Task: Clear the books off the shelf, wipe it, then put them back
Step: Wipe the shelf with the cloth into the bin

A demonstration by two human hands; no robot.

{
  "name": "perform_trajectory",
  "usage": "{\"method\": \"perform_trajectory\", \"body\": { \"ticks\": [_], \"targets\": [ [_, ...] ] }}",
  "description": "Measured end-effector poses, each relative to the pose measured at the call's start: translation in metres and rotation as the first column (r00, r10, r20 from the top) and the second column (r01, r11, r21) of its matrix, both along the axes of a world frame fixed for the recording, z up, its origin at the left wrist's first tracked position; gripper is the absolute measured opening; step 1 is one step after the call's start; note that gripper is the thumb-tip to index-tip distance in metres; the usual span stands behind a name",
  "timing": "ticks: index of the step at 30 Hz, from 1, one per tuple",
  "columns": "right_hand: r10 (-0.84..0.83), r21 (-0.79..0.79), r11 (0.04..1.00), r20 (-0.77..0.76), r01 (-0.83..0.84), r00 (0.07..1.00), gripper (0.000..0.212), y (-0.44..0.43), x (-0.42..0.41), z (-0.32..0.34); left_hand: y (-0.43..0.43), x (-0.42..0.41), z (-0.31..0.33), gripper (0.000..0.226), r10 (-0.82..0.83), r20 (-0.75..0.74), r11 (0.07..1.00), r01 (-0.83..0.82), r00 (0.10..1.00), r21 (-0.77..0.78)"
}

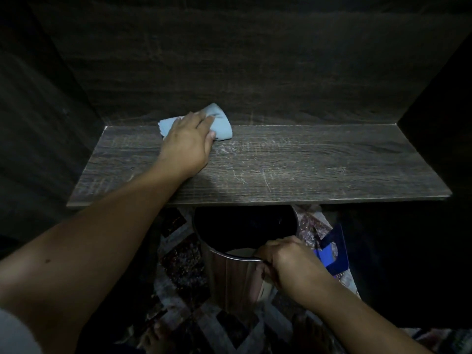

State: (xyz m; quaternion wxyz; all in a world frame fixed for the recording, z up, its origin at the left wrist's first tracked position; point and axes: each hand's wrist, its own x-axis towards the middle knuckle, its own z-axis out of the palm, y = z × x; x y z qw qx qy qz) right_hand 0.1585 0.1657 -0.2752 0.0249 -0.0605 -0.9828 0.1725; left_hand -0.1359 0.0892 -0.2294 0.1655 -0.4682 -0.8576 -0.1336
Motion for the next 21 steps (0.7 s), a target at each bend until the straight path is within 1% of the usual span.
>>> {"method": "perform_trajectory", "body": {
  "ticks": [4,9,11,13,16,18,21],
  "targets": [
    [-0.021,-0.076,0.997,0.025,0.023,0.999,0.022,-0.004,0.000,-0.002,-0.007,-0.001,0.001,0.045,-0.028,0.063,1.000,0.028,0.998,0.002],
    [0.000,-0.108,0.994,0.079,0.009,0.997,0.018,-0.003,0.001,-0.010,-0.006,-0.008,0.011,0.045,-0.029,0.117,0.999,0.032,0.993,-0.023],
    [-0.003,-0.115,0.993,0.093,0.014,0.996,0.018,-0.001,0.001,-0.010,-0.005,-0.013,0.016,0.043,-0.046,0.120,0.997,0.054,0.992,-0.060],
    [-0.007,-0.106,0.994,0.090,0.016,0.996,0.017,0.000,0.002,-0.009,-0.002,-0.017,0.022,0.042,-0.022,0.128,0.990,0.039,0.992,-0.133],
    [-0.008,-0.097,0.995,0.081,0.016,0.997,0.020,0.002,0.002,-0.008,0.001,-0.022,0.028,0.047,0.009,0.167,0.974,0.029,0.986,-0.224],
    [-0.009,-0.084,0.996,0.070,0.014,0.997,0.020,0.003,0.003,-0.006,-0.001,-0.020,0.028,0.048,-0.019,0.172,0.972,0.058,0.985,-0.226],
    [0.007,-0.094,0.996,0.086,0.001,0.996,0.015,0.004,0.003,-0.003,-0.016,-0.001,0.019,0.056,-0.105,0.170,0.974,0.136,0.980,-0.182]
  ]
}}
